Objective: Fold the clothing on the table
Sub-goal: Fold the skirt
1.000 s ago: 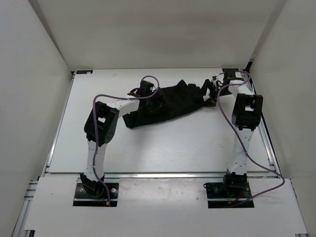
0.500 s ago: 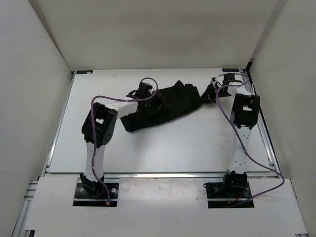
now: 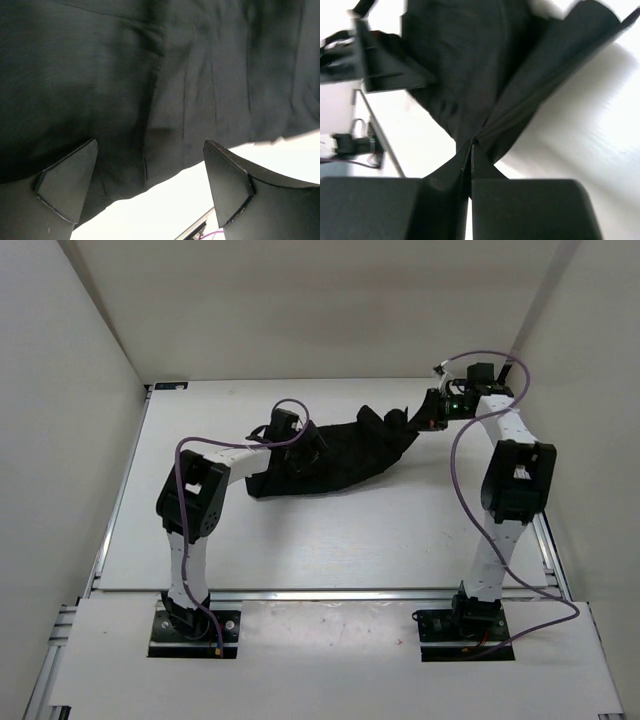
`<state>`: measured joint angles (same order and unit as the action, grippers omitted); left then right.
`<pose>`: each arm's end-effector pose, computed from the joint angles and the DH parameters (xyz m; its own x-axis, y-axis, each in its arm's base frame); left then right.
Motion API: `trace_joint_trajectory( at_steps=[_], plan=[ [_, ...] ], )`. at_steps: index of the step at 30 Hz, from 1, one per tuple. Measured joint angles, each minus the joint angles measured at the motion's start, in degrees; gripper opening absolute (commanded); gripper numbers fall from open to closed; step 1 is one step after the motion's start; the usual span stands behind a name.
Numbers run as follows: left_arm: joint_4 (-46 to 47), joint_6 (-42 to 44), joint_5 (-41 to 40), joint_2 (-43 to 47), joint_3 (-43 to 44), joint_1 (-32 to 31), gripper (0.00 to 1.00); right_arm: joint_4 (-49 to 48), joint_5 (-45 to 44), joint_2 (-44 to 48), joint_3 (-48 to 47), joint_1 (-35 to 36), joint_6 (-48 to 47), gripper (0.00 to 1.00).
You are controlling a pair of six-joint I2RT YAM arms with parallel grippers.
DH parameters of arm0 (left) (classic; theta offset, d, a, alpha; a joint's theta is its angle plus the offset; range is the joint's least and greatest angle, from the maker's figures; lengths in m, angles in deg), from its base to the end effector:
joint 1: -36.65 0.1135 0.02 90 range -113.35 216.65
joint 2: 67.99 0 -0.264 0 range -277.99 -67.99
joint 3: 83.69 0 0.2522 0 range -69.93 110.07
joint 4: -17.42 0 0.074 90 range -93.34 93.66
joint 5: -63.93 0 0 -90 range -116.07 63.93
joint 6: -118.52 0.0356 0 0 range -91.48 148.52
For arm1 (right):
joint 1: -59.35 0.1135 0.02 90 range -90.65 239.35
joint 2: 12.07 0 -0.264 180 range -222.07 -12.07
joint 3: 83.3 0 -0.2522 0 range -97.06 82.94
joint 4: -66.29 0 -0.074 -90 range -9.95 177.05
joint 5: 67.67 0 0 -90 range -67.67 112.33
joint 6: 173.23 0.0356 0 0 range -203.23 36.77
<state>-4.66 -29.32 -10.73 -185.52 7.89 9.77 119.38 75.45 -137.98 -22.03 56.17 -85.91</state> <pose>0.3893 -0.2079 0.1567 -0.8557 -0.4816 -0.1895 -0.2453 0.6999 -0.6708 0.4732 0.0022 0.2130 -0.8491 0.0191 -0.5278 -0.4029 0.6228 0.6707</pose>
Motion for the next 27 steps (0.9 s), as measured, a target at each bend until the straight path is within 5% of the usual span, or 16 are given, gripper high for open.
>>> trace_joint_trajectory(
  at_steps=[8,16,27],
  plan=[
    [-0.7,-1.1,-0.8,6.8,-2.9,1.7,0.99,-5.0,-2.0,25.0,16.6,1.1,-5.9,0.00],
    [-2.1,-2.3,0.7,-2.3,6.7,-4.8,0.98,-0.7,-2.9,26.5,18.8,-2.3,-10.0,0.00],
    [0.2,-7.4,3.5,-5.9,7.1,-9.2,0.99,1.0,-1.8,32.0,16.9,-1.6,-9.9,0.00]
  ],
)
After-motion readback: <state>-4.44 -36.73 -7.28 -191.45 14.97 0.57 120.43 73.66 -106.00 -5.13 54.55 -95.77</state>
